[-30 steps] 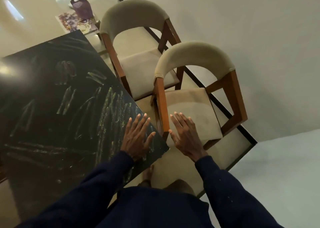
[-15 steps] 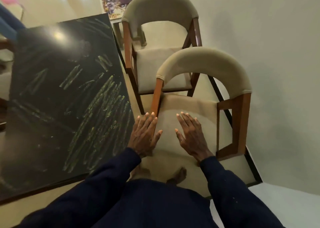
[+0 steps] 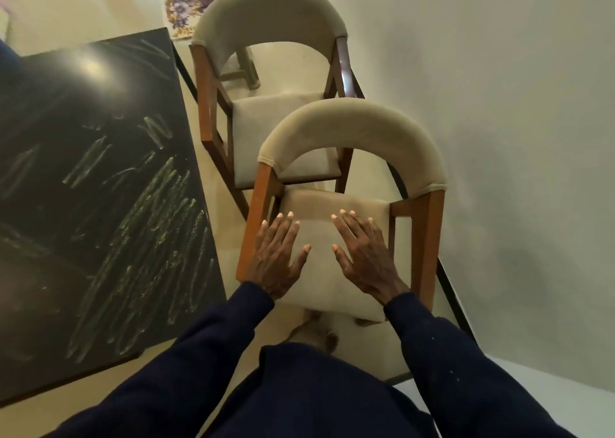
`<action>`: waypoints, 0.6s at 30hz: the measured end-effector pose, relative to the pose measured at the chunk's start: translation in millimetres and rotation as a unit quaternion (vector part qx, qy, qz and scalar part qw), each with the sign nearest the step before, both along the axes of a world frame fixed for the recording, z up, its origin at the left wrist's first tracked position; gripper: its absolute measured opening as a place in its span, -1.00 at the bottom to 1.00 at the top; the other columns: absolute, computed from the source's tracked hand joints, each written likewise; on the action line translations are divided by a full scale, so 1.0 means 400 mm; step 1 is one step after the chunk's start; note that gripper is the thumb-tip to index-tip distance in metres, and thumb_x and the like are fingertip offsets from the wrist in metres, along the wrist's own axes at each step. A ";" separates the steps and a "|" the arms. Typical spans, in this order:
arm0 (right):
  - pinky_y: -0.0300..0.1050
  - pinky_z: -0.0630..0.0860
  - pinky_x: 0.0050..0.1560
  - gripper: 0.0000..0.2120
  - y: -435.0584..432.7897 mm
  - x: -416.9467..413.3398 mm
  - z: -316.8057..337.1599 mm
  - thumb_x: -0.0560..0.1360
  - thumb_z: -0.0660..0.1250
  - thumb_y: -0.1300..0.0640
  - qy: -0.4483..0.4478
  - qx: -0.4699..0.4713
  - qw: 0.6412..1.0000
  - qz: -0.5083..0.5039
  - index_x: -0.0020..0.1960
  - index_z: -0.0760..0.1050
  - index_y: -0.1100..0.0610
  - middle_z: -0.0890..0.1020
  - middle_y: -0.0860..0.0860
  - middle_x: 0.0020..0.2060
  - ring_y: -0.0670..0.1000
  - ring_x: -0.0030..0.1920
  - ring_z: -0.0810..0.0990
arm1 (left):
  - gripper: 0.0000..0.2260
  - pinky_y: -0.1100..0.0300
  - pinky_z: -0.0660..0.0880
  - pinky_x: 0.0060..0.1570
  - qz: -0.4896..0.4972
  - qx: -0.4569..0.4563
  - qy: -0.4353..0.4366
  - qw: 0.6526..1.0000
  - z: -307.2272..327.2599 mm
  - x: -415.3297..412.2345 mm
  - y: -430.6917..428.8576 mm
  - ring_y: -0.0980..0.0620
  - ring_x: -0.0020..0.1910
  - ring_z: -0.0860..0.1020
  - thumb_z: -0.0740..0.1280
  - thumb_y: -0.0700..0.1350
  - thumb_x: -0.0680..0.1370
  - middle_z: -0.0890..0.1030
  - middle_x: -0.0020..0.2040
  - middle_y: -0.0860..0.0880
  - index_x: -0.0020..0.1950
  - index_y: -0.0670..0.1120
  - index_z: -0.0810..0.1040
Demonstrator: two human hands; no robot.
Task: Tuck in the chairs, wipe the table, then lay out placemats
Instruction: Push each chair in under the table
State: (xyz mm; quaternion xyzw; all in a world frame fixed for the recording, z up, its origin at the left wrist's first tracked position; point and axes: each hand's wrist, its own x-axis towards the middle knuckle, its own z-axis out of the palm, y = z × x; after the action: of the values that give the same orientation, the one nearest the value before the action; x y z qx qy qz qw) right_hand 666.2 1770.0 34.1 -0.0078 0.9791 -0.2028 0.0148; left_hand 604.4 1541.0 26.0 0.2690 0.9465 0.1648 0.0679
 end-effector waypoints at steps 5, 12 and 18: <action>0.33 0.21 0.63 -0.37 0.091 -0.060 0.003 0.68 0.12 -0.13 -0.003 0.008 1.000 0.017 0.69 0.20 0.09 0.34 0.15 0.64 0.18 0.67 0.25 | -0.36 -0.12 -0.04 0.68 0.026 0.018 -0.023 0.999 -0.028 -0.067 0.069 -0.10 0.70 0.10 -0.02 0.26 0.72 0.23 0.69 -0.14 0.66 -0.11 0.31; 0.29 0.16 0.65 -0.37 0.213 -0.122 0.009 0.69 0.11 -0.14 -0.012 -0.006 0.998 0.065 0.70 0.20 0.08 0.33 0.14 0.64 0.16 0.67 0.24 | -0.35 -0.27 0.18 0.63 0.077 0.008 -0.010 0.997 -0.035 -0.074 0.155 -0.15 0.68 0.21 -0.06 0.28 0.73 0.31 0.66 -0.16 0.63 -0.12 0.37; 0.33 0.25 0.62 -0.37 0.346 -0.194 -0.055 0.70 0.11 -0.16 -0.028 -0.014 0.985 0.167 0.70 0.20 0.07 0.33 0.13 0.64 0.17 0.66 0.25 | -0.39 -0.23 0.16 0.62 0.164 -0.015 0.010 0.986 -0.041 -0.002 0.259 -0.19 0.64 0.28 0.02 0.23 0.72 0.37 0.62 -0.19 0.60 -0.14 0.40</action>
State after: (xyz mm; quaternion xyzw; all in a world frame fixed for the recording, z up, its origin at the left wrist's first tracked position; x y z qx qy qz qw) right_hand 588.5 1908.5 12.2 -0.1655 0.9602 -0.2116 0.0758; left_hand 603.7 1644.5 9.6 0.1112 0.9807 0.1570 0.0344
